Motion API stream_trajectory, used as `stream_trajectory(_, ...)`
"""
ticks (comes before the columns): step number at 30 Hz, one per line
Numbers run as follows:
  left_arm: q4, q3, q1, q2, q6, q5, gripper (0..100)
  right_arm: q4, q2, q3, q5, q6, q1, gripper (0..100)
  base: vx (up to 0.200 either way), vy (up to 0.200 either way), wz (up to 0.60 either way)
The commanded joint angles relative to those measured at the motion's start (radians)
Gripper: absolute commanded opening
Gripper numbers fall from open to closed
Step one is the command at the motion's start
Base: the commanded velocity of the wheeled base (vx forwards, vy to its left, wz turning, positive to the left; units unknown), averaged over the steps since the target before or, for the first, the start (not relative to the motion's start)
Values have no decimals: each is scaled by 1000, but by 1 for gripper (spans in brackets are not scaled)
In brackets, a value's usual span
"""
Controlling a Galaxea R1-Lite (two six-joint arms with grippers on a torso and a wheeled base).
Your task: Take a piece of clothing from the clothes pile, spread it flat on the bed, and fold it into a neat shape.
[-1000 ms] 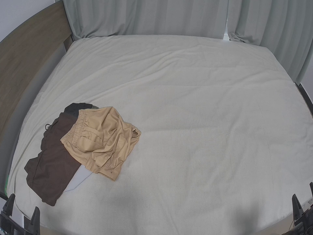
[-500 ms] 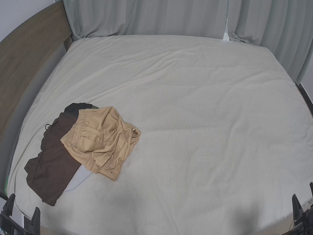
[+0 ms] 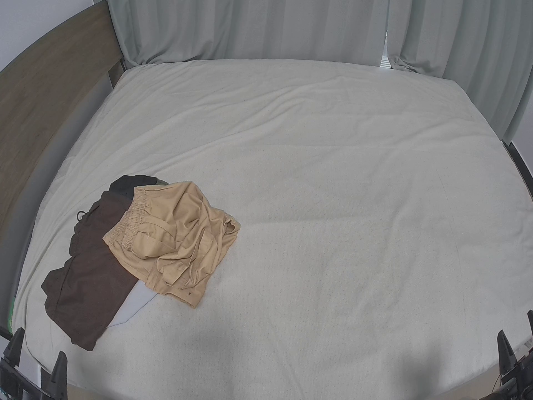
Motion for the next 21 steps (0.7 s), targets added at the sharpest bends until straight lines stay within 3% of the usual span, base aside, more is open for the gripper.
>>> stream_trajectory(1, -21, -145, 9, 16, -17, -4, 100, 0, -16, 16, -1, 0, 0, 100, 0, 0, 0)
stream_trajectory(7, -12, -243, -2, 154, -79, -45, 100, 0, -16, 16, 1, 0, 0, 100, 0, 0, 0)
stream_trajectory(12, -19, -271, -77, 249, -235, -117, 100, 0, -16, 16, 4, -3, 1, 100, 0, 0, 0)
stream_trajectory(21, -21, -277, -118, 360, -310, -168, 100, 0, -16, 16, 4, -5, 1, 100, 0, 0, 0)
